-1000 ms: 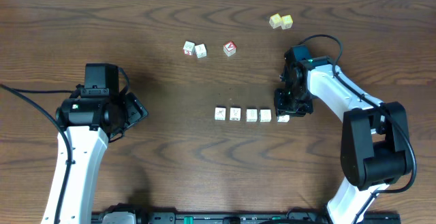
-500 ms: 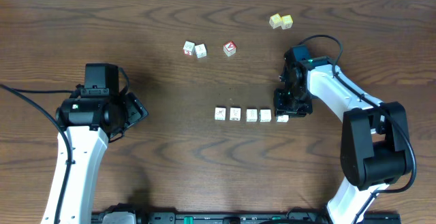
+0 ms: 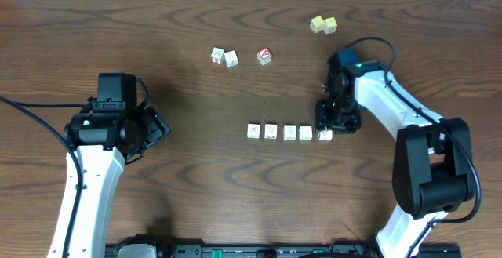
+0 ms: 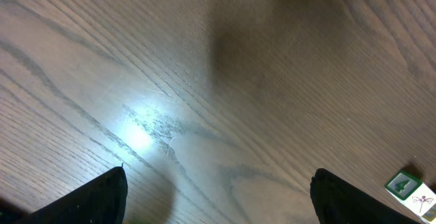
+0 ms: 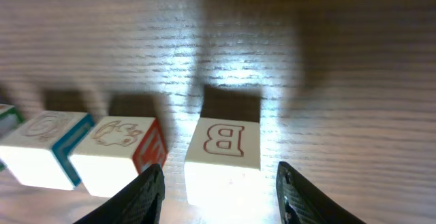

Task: Lift 5 blocks
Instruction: 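Release the 'B' block and retract the right arm to the right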

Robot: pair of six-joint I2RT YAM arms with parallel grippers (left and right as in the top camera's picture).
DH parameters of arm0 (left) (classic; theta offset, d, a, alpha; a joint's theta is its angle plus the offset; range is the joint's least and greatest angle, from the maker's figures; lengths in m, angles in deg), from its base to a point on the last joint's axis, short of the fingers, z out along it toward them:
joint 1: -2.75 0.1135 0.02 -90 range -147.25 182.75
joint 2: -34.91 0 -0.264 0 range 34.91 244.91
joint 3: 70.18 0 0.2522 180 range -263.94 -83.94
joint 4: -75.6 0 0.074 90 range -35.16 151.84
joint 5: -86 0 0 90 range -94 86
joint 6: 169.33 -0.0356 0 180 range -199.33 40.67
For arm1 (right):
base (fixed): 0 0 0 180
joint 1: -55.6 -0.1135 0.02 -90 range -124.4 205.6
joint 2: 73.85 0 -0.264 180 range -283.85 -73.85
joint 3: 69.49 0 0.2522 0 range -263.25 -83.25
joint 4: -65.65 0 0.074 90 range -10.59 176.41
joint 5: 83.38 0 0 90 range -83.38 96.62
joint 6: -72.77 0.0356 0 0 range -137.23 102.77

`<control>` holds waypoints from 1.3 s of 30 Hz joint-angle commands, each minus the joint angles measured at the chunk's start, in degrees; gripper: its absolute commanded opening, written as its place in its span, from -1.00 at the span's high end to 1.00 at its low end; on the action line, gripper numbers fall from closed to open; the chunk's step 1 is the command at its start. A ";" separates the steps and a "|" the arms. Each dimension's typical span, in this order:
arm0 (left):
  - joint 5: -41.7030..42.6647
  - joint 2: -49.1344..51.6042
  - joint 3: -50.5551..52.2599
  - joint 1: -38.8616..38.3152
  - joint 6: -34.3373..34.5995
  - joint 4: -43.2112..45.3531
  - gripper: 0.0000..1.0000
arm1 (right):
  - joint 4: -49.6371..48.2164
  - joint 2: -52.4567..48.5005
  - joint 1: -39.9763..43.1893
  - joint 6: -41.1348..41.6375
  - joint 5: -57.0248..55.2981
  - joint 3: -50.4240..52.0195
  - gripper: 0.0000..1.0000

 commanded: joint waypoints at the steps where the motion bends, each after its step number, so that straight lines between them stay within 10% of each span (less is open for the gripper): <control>1: -0.50 0.17 0.13 0.31 0.09 -0.15 -0.72 | 1.88 0.04 2.05 -0.87 0.52 -4.83 -0.04; 6: -0.50 0.15 0.13 0.31 0.09 -0.15 -0.72 | 6.38 0.04 4.92 -2.73 0.11 -10.95 -0.26; 9: -0.50 0.17 0.13 0.31 0.09 -0.15 -0.72 | 9.46 0.04 8.72 -3.85 -1.36 -14.47 -0.99; 27: -0.50 0.17 0.13 0.31 0.09 -0.15 -0.72 | 20.61 4.90 31.87 -15.21 16.37 -15.26 -0.99; 39: -0.50 0.17 0.13 0.31 0.09 -0.15 -0.72 | 6.16 26.45 33.16 -10.99 14.23 7.45 -0.98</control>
